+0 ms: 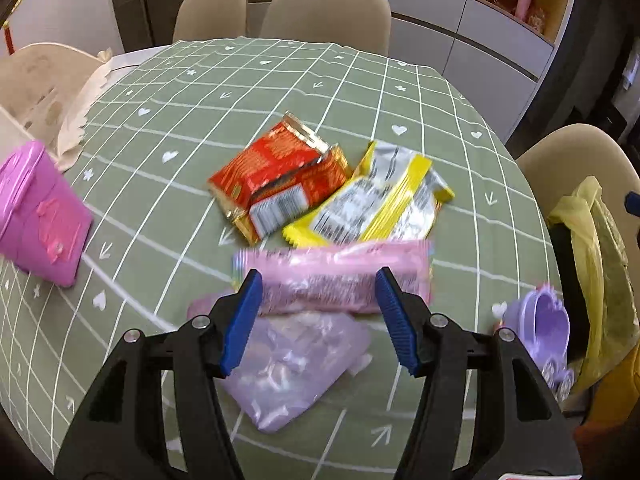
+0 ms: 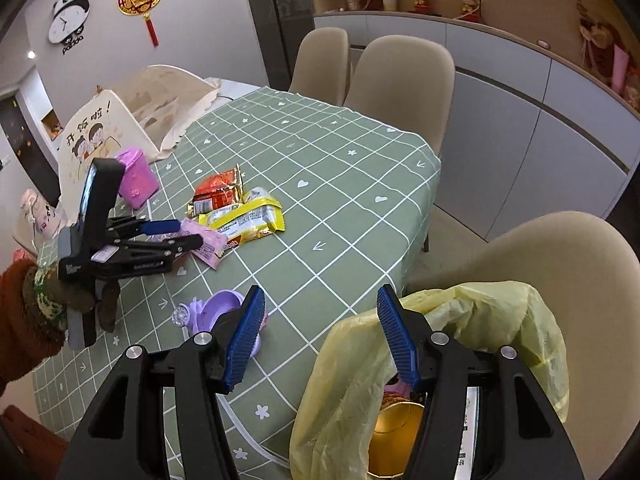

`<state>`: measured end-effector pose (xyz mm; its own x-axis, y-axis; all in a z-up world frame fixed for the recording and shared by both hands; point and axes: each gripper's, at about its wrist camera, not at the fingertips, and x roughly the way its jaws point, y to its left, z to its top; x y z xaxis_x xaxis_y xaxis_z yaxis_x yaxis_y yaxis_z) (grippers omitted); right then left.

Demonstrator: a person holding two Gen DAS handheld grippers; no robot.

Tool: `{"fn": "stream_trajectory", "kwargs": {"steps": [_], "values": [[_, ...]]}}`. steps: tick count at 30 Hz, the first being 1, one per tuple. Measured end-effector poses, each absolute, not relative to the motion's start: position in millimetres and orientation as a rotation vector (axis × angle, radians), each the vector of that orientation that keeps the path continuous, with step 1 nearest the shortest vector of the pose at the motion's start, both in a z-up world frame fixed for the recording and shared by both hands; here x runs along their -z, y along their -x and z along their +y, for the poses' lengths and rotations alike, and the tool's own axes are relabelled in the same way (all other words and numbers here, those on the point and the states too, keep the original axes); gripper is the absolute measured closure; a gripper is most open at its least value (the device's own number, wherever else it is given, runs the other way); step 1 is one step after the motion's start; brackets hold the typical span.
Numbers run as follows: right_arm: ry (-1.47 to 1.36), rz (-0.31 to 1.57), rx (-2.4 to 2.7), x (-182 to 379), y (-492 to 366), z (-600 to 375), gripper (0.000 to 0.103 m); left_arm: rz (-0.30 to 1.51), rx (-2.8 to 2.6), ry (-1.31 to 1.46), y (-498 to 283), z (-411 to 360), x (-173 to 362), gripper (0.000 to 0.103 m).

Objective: Collect trash
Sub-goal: 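Grasp the purple wrapper on the table with the left tool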

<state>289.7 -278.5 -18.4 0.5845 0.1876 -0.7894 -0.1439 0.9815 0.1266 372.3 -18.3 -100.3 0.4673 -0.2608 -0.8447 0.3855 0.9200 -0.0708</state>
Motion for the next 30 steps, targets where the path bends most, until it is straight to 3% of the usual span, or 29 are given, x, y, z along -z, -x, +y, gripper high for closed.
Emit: {"fn": "stream_trajectory", "kwargs": {"steps": [10, 19, 27, 28, 29, 30], "values": [[-0.025, 0.907, -0.276, 26.6, -325.0, -227.5, 0.048, 1.018, 0.32, -0.024, -319.6, 55.4, 100.1, 0.048], [0.004, 0.941, -0.442, 33.8, -335.4, -165.4, 0.048, 0.972, 0.153, 0.305, -289.8, 119.0, 79.0, 0.048], [0.063, 0.947, -0.422, 32.7, -331.3, -145.0, 0.05, 1.022, 0.074, 0.318, -313.4, 112.6, 101.6, 0.049], [0.07, 0.946, -0.423, 31.6, -329.7, -145.1, 0.05, 1.017, 0.068, 0.312, -318.1, 109.8, 101.7, 0.06], [0.078, 0.944, -0.423, 30.2, -327.1, -144.3, 0.05, 1.022, 0.067, 0.31, -322.7, 107.7, 102.2, 0.079], [0.084, 0.945, -0.426, 29.4, -325.3, -144.3, 0.05, 1.028, 0.062, 0.306, -325.9, 106.5, 102.2, 0.089]]}}
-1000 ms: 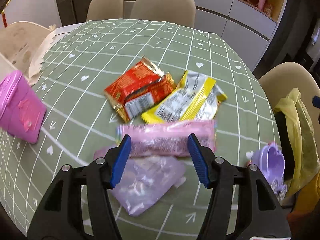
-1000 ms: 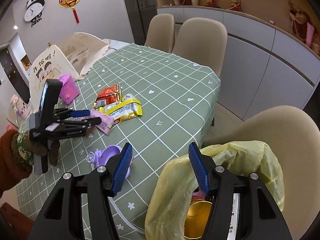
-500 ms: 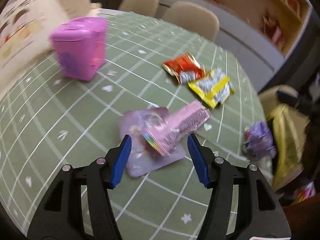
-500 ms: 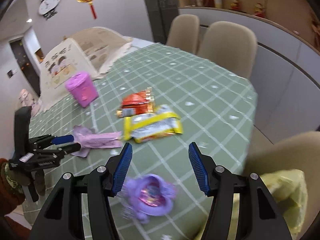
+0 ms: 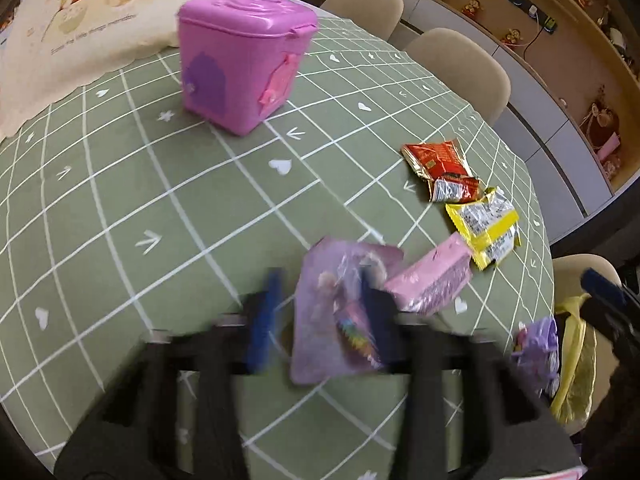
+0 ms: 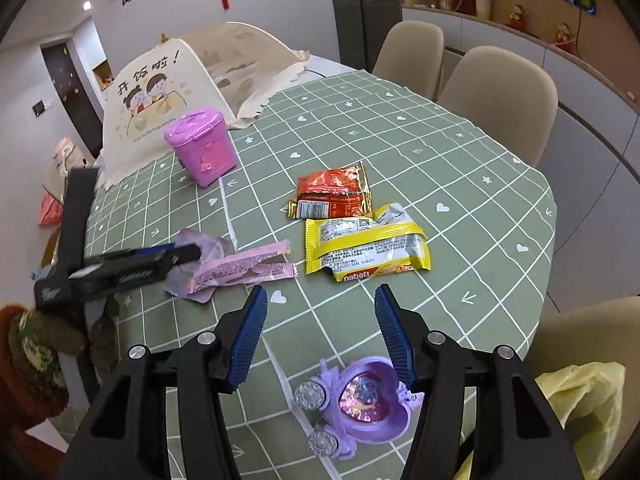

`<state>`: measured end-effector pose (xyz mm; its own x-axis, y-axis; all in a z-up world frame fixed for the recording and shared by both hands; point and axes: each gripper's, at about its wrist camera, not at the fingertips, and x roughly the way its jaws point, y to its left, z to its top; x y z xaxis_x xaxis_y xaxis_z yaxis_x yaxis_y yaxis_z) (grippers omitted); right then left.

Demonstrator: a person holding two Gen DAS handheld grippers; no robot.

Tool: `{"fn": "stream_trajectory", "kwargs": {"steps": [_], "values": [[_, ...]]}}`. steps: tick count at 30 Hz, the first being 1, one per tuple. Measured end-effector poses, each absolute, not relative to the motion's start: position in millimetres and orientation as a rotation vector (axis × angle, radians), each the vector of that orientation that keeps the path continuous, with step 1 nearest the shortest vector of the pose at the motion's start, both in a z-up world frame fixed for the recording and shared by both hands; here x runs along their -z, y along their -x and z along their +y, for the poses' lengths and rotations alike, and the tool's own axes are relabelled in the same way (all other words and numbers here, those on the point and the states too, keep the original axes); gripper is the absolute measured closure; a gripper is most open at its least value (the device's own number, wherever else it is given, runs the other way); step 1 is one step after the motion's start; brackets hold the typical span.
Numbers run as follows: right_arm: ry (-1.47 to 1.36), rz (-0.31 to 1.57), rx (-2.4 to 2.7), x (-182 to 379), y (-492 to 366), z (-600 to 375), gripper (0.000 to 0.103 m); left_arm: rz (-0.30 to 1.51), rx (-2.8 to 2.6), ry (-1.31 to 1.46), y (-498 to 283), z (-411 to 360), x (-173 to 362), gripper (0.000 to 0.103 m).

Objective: Collect trash
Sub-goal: 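Grasp the purple wrapper on the table with the left tool, then lift the purple wrapper with the left tool while the right tool grasps the pink wrapper strip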

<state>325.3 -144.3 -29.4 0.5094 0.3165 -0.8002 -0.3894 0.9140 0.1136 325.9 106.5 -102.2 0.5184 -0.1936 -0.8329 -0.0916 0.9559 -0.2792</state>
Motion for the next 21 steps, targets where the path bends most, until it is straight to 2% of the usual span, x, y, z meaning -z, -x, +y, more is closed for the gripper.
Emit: {"fn": "stream_trajectory", "kwargs": {"steps": [2, 5, 16, 21], "values": [[0.085, 0.957, -0.434, 29.7, -323.4, -143.0, 0.05, 1.023, 0.072, 0.306, -329.4, 102.9, 99.9, 0.096], [0.065, 0.989, -0.454, 34.4, -322.4, -136.3, 0.05, 1.004, 0.069, 0.27, -320.7, 102.0, 90.4, 0.099], [-0.064, 1.109, -0.37, 90.7, -353.6, -68.0, 0.05, 0.988, -0.083, 0.371, -227.2, 180.2, 69.6, 0.1], [-0.147, 1.087, -0.283, 106.6, -368.2, -54.2, 0.05, 0.999, -0.09, 0.382, -198.6, 203.6, 69.3, 0.1]]}}
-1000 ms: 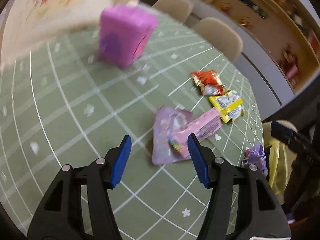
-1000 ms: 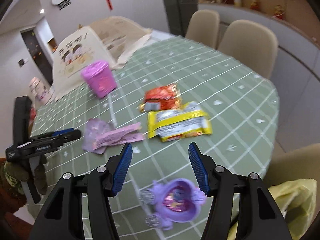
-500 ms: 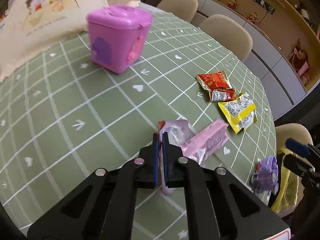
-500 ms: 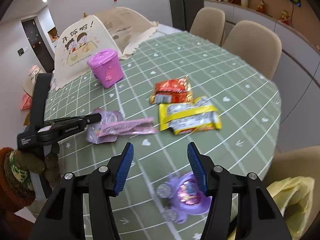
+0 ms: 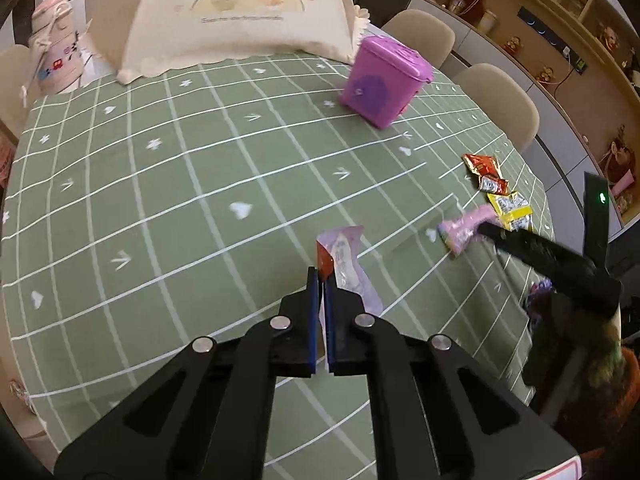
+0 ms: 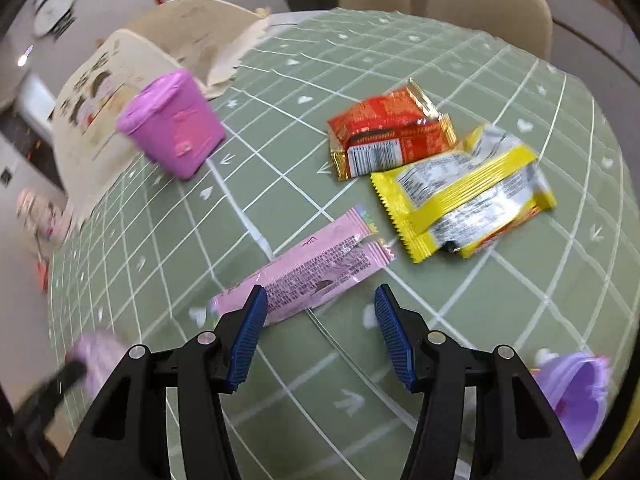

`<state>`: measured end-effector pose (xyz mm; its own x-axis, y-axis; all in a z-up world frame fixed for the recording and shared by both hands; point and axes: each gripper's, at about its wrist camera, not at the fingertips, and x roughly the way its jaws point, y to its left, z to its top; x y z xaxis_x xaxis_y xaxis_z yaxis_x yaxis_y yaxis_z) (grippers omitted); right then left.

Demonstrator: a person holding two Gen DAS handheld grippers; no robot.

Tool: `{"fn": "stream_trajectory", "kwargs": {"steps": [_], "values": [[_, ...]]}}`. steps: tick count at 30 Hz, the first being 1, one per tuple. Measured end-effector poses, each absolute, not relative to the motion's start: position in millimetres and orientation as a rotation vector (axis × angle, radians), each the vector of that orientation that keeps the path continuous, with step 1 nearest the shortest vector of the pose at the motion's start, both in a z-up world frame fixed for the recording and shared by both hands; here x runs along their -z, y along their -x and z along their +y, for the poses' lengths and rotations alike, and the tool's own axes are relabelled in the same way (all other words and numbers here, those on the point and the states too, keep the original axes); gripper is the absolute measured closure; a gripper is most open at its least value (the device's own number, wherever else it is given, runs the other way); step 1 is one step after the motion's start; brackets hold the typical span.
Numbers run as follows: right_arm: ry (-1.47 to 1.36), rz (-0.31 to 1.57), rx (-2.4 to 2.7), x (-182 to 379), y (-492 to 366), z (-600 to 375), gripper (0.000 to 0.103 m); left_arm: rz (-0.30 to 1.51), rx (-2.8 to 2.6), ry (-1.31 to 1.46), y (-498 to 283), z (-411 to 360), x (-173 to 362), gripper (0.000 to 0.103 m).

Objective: Collect trash
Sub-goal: 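Lift the purple wrapper with the left tool while the right tool grasps the pink wrapper strip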

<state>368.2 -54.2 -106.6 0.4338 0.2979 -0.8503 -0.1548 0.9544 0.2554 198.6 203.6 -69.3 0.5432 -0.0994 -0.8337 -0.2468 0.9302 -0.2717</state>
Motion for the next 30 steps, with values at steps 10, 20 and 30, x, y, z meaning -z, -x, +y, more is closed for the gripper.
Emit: {"fn": "stream_trajectory", "kwargs": {"steps": [10, 20, 30], "values": [[0.066, 1.012, -0.327, 104.7, -374.4, -2.3, 0.089, 1.013, -0.02, 0.363, -187.3, 221.0, 70.1, 0.1], [-0.029, 0.972, -0.336, 67.2, -324.7, -29.9, 0.096, 1.064, 0.087, 0.386, -196.1, 219.1, 86.2, 0.088], [-0.041, 0.91, -0.293, 22.8, -275.0, -91.6, 0.096, 1.012, 0.162, 0.328, -218.3, 178.2, 64.8, 0.103]]}}
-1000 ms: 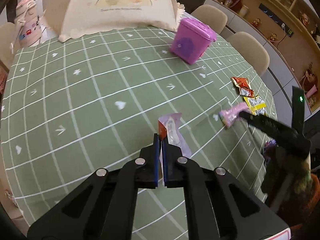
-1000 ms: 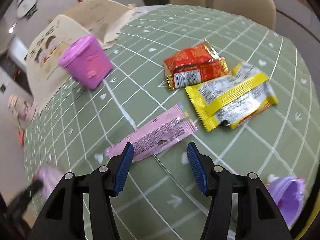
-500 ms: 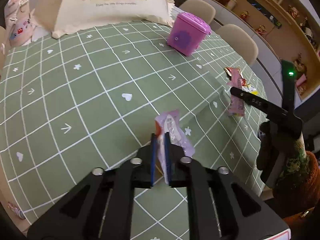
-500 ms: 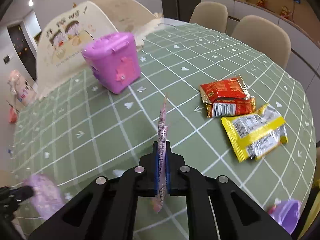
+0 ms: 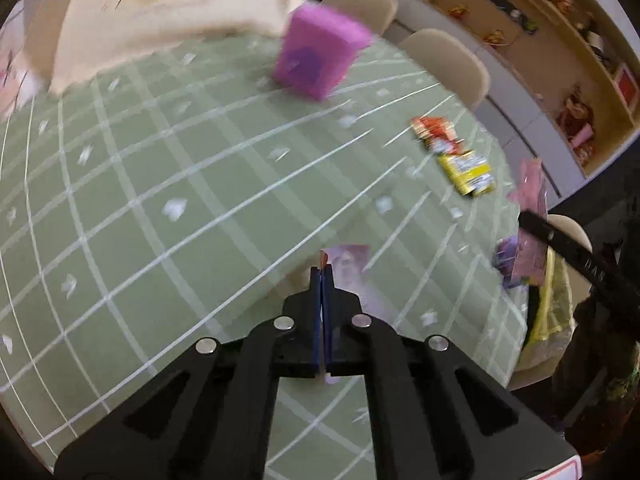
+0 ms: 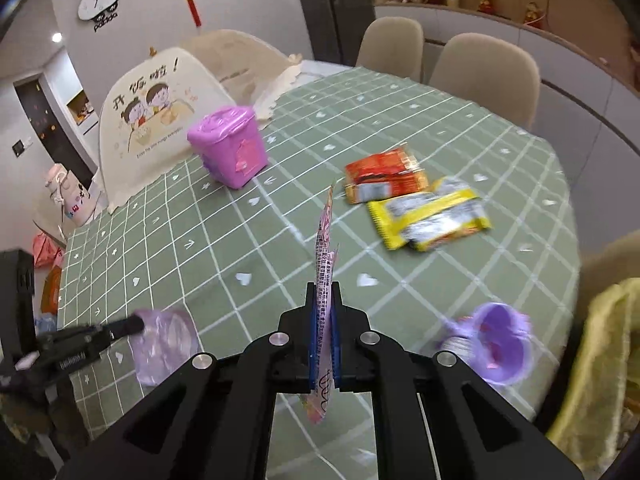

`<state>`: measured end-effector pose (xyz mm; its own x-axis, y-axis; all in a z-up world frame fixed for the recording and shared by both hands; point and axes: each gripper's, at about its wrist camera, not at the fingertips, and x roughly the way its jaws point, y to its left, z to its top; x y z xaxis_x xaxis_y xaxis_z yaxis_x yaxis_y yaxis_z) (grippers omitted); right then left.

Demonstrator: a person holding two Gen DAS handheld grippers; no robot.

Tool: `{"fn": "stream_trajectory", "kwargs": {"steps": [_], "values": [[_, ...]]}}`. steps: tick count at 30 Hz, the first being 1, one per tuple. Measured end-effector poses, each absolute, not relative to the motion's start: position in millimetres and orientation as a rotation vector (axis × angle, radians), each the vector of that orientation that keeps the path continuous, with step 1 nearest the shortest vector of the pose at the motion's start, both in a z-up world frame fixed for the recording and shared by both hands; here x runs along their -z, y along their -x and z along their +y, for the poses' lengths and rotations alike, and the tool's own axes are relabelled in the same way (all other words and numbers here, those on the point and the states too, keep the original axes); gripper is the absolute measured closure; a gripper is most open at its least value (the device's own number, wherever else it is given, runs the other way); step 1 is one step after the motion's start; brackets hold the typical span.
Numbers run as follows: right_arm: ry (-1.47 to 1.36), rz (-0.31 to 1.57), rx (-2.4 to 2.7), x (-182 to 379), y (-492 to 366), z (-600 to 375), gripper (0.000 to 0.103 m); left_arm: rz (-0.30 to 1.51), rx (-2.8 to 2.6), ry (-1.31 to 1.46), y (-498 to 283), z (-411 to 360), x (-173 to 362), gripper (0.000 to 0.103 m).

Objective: Collect trash
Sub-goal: 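Lift the purple wrapper with the left tool while the right tool grasps the pink wrapper strip, then carry the purple wrapper and pink strip into the yellow bag and release both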

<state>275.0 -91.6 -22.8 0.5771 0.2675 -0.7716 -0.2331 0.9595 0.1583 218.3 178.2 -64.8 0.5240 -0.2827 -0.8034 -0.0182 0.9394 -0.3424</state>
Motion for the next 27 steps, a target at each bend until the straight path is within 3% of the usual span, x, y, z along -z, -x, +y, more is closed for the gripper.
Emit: {"fn": "stream_trajectory", "kwargs": {"steps": [14, 27], "values": [[-0.018, 0.714, -0.161, -59.3, -237.7, -221.4, 0.096, 0.708, 0.431, 0.237, -249.1, 31.1, -66.2, 0.103], [-0.043, 0.672, 0.007, -72.8, -198.0, -367.4, 0.096, 0.785, 0.722, 0.181, -268.3, -166.4, -51.6, 0.102]]}}
